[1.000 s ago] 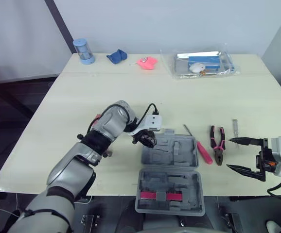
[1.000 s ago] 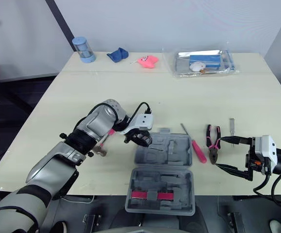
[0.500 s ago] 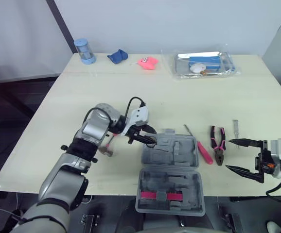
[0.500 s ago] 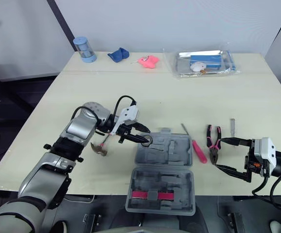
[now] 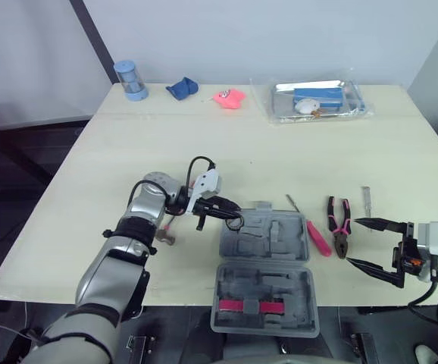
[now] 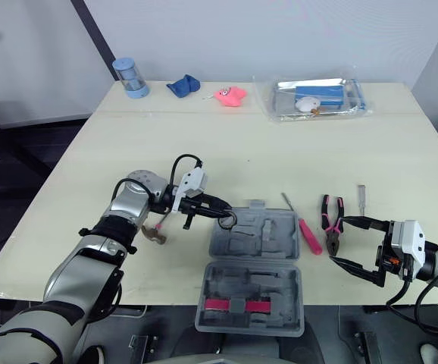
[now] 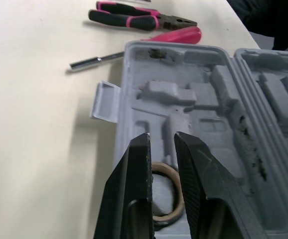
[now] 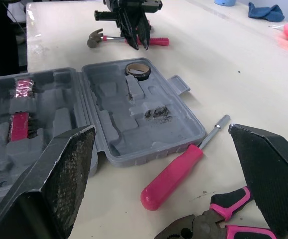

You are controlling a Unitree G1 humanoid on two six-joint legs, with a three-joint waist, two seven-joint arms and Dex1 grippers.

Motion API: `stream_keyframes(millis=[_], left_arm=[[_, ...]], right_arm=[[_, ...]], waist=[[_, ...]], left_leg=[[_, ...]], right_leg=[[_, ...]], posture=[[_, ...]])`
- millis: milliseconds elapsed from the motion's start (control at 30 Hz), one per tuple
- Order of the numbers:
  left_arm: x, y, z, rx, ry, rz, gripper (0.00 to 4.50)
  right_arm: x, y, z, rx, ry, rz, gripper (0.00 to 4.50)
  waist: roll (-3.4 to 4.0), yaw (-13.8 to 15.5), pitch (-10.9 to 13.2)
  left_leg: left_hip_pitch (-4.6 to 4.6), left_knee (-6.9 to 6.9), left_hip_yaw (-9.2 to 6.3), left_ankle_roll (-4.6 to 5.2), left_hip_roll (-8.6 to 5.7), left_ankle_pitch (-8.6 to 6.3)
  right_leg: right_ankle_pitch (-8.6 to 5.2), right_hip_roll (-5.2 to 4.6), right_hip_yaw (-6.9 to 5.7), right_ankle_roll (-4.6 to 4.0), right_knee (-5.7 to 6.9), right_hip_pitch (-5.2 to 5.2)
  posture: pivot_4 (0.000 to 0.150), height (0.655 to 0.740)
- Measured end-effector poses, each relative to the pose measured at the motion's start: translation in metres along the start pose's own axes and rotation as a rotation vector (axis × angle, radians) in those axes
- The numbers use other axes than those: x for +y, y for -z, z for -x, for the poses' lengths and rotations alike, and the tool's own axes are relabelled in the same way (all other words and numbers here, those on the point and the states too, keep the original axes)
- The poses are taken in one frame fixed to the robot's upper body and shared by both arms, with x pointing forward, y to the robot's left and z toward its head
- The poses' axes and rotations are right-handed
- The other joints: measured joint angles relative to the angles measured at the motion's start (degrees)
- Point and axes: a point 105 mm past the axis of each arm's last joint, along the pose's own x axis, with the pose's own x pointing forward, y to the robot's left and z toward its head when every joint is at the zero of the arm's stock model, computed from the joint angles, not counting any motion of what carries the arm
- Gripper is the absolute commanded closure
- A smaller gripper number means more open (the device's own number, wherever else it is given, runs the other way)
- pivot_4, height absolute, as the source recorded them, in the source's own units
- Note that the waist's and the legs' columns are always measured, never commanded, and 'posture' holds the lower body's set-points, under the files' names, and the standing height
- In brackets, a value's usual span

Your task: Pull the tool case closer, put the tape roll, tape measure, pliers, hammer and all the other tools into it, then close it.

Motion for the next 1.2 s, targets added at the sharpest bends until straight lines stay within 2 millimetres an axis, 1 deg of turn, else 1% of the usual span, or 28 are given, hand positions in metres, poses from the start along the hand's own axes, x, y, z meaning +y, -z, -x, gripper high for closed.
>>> stream_keyframes(millis=[167,300,500,600,1033,1200], left_arm=[[0.0,0.006,-0.002,-0.005,-0.004,0.0,3.65],[-0.003,0.016,-0.004,0.025,-0.004,-0.001,3.65],[-0.003,0.025,-0.008,0.065,-0.025,-0.013,3.65],[-0.004,0.035,-0.014,0.09,-0.051,-0.007,3.65],[-0.004,0.037,-0.014,0.095,-0.073,-0.036,3.65],[-0.006,0.034,-0.01,0.038,-0.078,-0.011,3.65]], right_arm=[[0.003,0.001,-0.001,0.0,0.012,-0.001,0.0],[0.003,0.001,-0.001,0.003,0.024,0.0,0.0],[0.002,0.0,-0.001,0.001,0.024,0.004,0.0],[0.001,-0.001,-0.002,-0.003,0.021,0.011,0.0],[-0.003,-0.007,-0.005,-0.029,0.018,0.018,0.0],[-0.004,-0.007,-0.005,-0.042,0.027,0.012,0.0]], waist=[[0.0,-0.1,0.0],[0.0,-0.1,0.0],[0.0,-0.1,0.0],[0.0,-0.1,0.0],[0.01,-0.1,0.0],[0.01,-0.1,0.0]], left_leg=[[0.02,0.0,-0.01,0.0,0.0,0.0],[0.01,0.0,-0.01,0.0,0.0,0.0],[0.02,0.0,-0.02,0.0,-0.01,0.0],[0.02,0.0,-0.02,0.0,-0.01,0.0],[0.09,0.0,-0.04,0.0,-0.01,0.0],[0.07,0.0,-0.06,0.0,-0.01,0.0]], right_leg=[[0.0,0.01,0.0,0.0,0.01,0.0],[0.0,0.0,0.0,0.0,0.01,0.0],[0.0,0.0,0.0,0.0,0.01,0.0],[0.0,0.0,0.0,0.0,0.01,0.0],[0.0,0.01,-0.01,0.0,0.02,0.08],[0.0,0.01,-0.03,0.0,0.02,0.08]], posture=[[0.15,0.74],[0.15,0.74],[0.15,0.74],[0.15,0.74],[0.15,0.74],[0.15,0.74]])
